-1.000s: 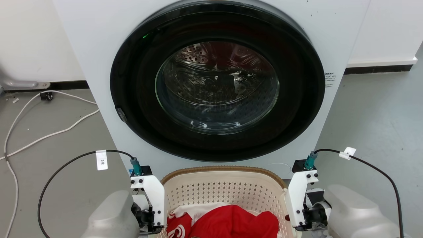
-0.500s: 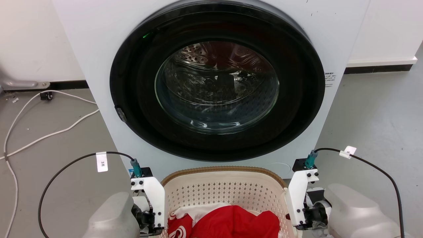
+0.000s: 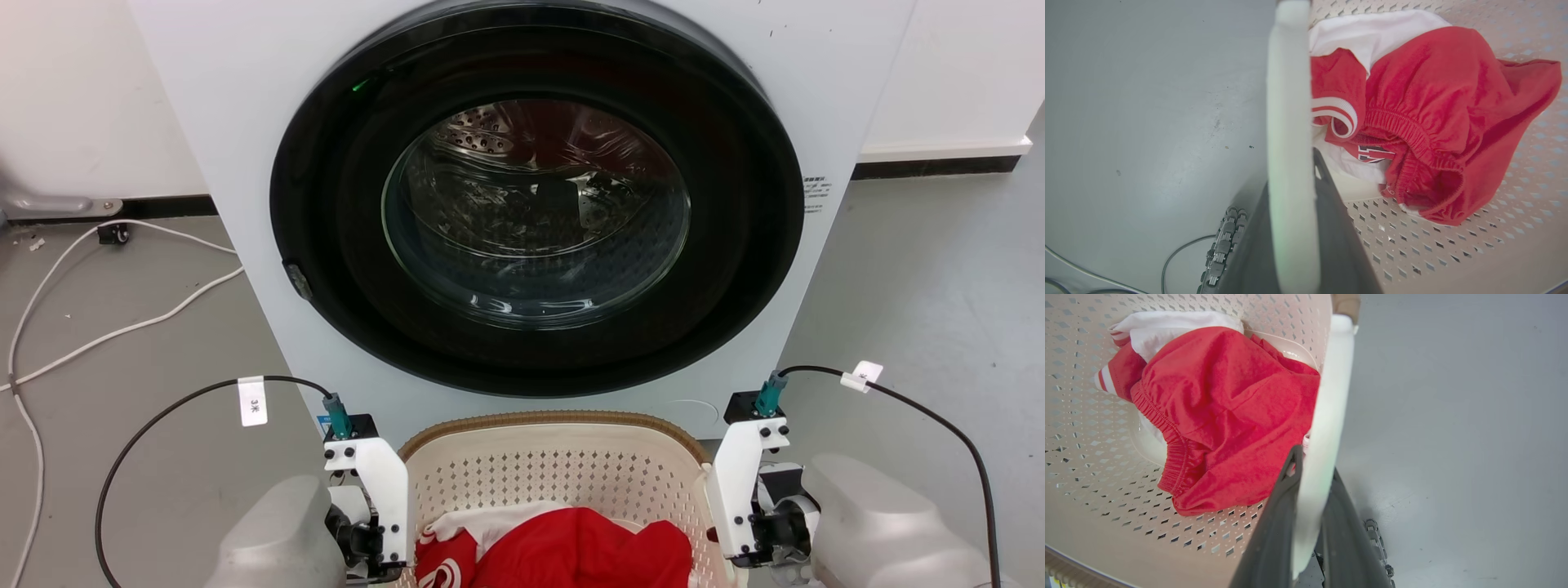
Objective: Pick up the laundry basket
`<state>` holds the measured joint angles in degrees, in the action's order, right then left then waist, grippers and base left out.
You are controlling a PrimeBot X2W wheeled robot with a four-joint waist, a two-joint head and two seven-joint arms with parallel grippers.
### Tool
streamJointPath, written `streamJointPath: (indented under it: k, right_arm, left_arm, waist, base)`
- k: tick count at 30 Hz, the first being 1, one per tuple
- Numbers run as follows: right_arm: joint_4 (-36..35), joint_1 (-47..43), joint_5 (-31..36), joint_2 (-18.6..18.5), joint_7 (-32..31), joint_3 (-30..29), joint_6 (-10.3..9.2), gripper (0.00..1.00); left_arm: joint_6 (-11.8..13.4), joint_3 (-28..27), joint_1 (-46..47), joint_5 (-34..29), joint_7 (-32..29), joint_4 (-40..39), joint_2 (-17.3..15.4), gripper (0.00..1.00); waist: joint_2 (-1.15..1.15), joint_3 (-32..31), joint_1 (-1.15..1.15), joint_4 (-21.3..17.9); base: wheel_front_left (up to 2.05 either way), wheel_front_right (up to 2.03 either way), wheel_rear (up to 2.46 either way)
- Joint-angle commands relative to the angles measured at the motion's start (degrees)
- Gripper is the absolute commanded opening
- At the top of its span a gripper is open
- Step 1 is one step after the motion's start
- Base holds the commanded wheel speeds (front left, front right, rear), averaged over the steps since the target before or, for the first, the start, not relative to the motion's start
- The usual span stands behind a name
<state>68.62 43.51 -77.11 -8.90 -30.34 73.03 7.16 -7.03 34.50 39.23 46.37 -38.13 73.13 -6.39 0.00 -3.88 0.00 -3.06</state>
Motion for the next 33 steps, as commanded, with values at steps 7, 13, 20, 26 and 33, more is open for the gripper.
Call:
streamJointPath:
  k: [7,13,20,26,33]
  right_arm:
    - [-0.4,0.5,-0.3,1.4,0.4,0.2,0.61,0.00]
    - [-0.4,0.5,-0.4,1.5,0.6,0.2,0.61,0.00]
    - [-0.3,0.4,-0.6,1.5,0.6,0.2,0.61,0.00]
    - [-0.2,0.3,-0.6,1.5,0.6,0.2,0.61,0.00]
    - [-0.2,0.4,-0.6,1.6,0.4,0.2,0.61,0.00]
  left_arm:
    - [-0.8,0.7,0.0,1.2,-0.1,-0.7,1.4,0.00]
    - [-0.8,1.2,0.2,1.8,0.0,-0.7,1.4,0.00]
    - [-0.8,1.6,0.4,2.2,-0.1,-0.7,1.4,0.00]
    - [-0.8,2.1,0.4,2.8,0.0,-0.7,1.4,0.00]
    - [-0.8,2.7,0.5,3.4,0.4,-0.9,1.2,0.00]
  waist:
    - [0.00,0.1,0.00,0.0]
    - [0.00,0.2,0.00,0.0]
    - [0.00,0.3,0.00,0.1]
    - [0.00,0.3,0.00,0.2]
    - [0.00,0.3,0.00,0.1]
  base:
    - [0.00,0.00,0.00]
    - [0.00,0.00,0.00]
    - [0.00,0.00,0.00]
    - [0.00,0.00,0.00]
    - [0.00,0.00,0.00]
